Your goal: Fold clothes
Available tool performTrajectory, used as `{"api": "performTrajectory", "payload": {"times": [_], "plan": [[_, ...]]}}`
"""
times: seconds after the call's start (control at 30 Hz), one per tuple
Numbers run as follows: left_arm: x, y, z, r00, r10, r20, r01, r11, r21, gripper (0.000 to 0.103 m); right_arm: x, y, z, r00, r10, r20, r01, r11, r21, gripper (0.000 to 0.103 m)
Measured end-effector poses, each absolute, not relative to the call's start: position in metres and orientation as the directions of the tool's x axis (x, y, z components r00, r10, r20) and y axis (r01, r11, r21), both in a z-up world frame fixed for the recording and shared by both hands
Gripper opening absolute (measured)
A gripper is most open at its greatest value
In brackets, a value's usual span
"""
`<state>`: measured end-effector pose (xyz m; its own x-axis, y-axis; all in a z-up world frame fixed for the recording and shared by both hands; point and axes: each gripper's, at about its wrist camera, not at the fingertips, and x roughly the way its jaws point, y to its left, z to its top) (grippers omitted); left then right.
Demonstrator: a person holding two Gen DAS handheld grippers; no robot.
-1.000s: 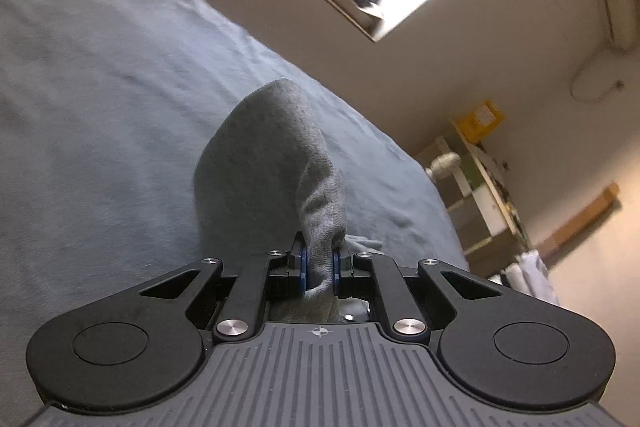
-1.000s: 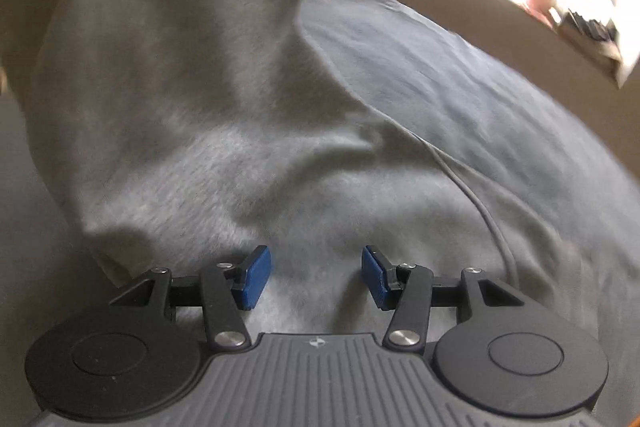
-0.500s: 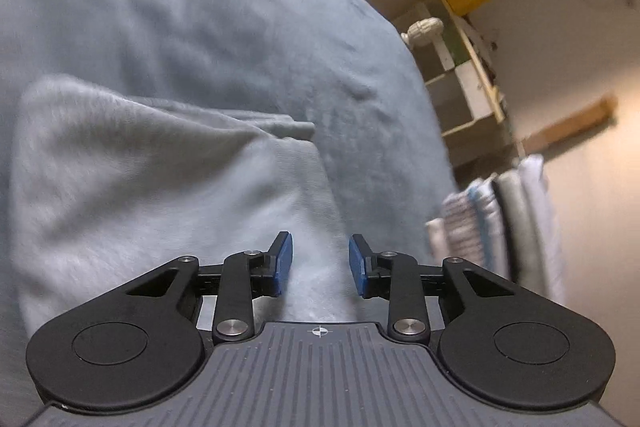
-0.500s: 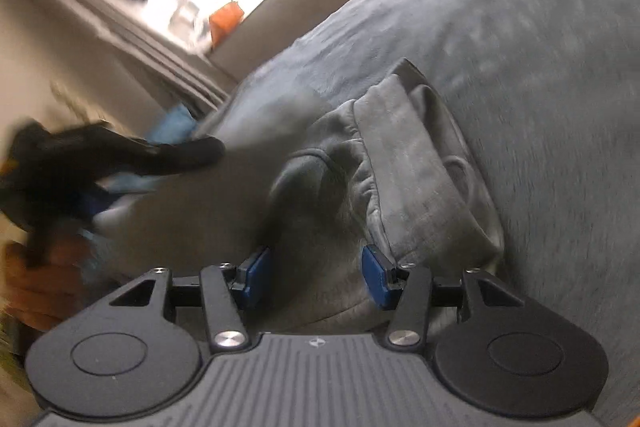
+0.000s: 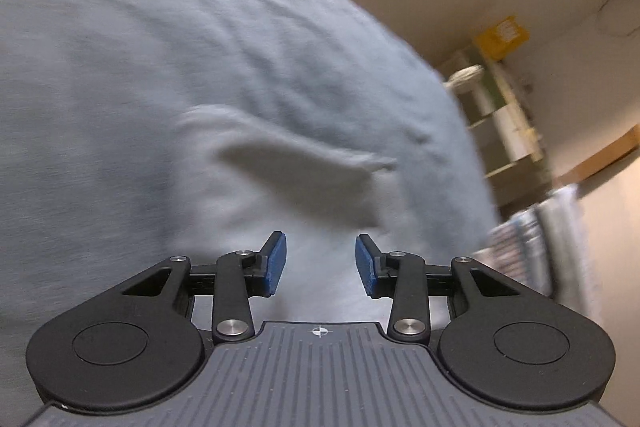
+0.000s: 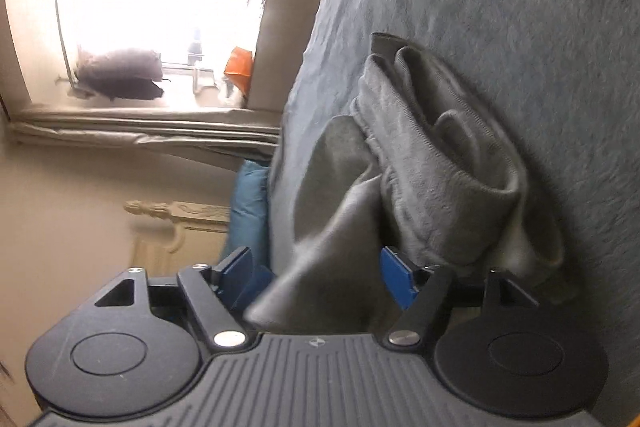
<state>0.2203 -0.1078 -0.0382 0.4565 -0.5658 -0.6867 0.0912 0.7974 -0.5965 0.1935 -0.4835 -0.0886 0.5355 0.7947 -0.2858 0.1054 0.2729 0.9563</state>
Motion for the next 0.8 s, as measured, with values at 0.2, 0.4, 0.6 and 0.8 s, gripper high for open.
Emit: {"api": "performTrajectory", "payload": {"times": [0.2,0.4,0.6,0.8], "plan": [[0.199,-0.09,-0.056,0.457,-0.502,-0.735,0.071,0.844,-0.532,0.037,0.224,-0.447,-0.08,0.383,0.826,-0.414,0.12,0.4,0.909,0.079],[0.2,-0.092,-0.064,0.467,-0.489,-0.737,0.08,0.853,-0.516,0.038,0.244,-0.415,-0.059,0.334,0.769,-0.544,0.061,0.559,0.827,0.02],[0.206,-0.104,-0.057,0.473,-0.523,-0.709,0.114,0.834,-0.54,0.038,0.234,-0.425,0.011,0.492,0.711,-0.503,-0.132,0.632,0.764,0.016],[0.207,-0.118,-0.068,0.429,-0.523,-0.736,0.139,0.844,-0.519,0.038,0.219,-0.469,-0.036,0.513,0.619,-0.595,0.007,0.69,0.724,0.016]]}}
